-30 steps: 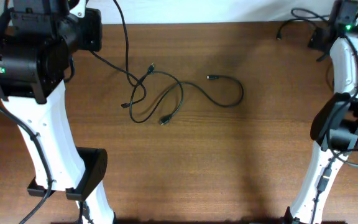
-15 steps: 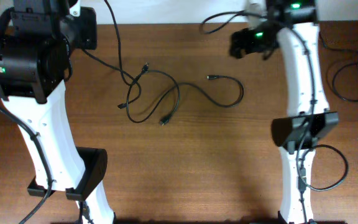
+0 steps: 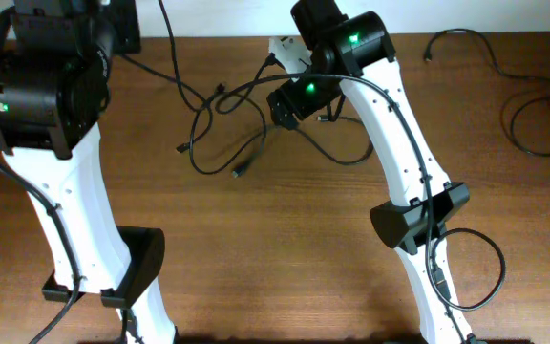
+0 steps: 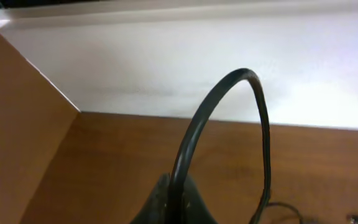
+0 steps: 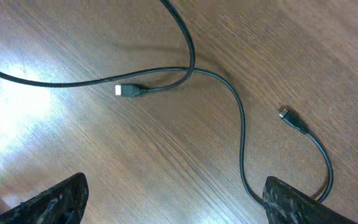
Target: Untangle cables
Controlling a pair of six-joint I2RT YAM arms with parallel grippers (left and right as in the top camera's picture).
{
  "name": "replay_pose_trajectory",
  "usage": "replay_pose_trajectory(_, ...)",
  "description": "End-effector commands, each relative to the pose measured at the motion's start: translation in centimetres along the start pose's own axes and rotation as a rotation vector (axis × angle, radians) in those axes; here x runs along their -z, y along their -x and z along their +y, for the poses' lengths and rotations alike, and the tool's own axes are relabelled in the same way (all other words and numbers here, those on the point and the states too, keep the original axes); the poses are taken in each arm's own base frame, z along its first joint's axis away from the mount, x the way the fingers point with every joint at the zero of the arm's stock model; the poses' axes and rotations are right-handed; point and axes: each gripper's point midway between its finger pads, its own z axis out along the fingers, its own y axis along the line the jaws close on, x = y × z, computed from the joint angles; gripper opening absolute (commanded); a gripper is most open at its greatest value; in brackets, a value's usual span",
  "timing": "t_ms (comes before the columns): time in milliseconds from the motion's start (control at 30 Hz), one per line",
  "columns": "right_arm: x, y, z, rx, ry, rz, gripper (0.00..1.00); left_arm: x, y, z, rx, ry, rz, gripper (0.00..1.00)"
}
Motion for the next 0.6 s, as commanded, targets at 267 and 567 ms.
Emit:
replay_pose_trajectory(267, -1.9, 6.3, 1.8, 0.184, 0.062, -0.23, 0.89, 2.0, 2.2, 2.4, 0.088, 0.103, -0.105, 0.01)
replay_pose_trajectory(567, -14.6, 3.5, 1.9, 0.219, 0.117, -0.105, 0.9, 1.8, 1.2, 2.2, 0.063, 0.094, -0.062, 0.01)
